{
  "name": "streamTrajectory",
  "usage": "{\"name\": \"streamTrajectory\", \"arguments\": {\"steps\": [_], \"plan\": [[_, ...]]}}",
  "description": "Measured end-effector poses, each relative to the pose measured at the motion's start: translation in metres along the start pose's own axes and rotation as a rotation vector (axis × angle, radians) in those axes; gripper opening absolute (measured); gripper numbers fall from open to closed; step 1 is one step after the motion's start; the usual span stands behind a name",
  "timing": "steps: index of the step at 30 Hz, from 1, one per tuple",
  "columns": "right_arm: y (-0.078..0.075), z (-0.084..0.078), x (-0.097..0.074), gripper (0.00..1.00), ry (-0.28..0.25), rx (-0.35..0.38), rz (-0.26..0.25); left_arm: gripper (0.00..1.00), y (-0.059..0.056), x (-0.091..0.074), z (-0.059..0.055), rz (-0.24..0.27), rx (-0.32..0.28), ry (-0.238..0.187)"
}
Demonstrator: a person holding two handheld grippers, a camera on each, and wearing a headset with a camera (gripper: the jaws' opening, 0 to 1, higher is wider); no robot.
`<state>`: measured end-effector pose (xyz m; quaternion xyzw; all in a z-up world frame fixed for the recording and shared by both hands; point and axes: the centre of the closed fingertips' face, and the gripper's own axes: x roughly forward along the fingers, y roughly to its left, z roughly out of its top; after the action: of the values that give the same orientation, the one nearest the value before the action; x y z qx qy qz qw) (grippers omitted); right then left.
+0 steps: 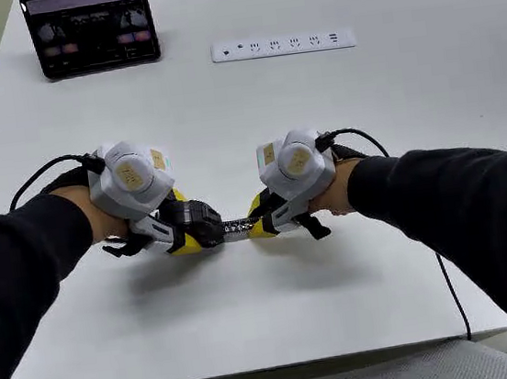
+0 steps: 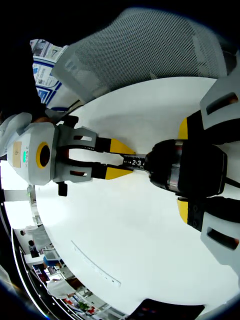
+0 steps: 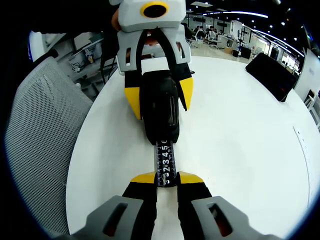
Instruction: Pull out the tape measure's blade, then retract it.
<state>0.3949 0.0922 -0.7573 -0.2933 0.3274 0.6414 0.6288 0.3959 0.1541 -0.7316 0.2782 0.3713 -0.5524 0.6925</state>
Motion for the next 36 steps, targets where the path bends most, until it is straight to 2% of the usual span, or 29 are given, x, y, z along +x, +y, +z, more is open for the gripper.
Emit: {"name": "streamTrajectory", "arguments": {"steps": [36], "plan": [[-0.002,-0.025,-0.018,0.1,0.038,0.02,-0.024,0.37,0.0,0.0,0.0,0.0,-0.005,0.003]]}}
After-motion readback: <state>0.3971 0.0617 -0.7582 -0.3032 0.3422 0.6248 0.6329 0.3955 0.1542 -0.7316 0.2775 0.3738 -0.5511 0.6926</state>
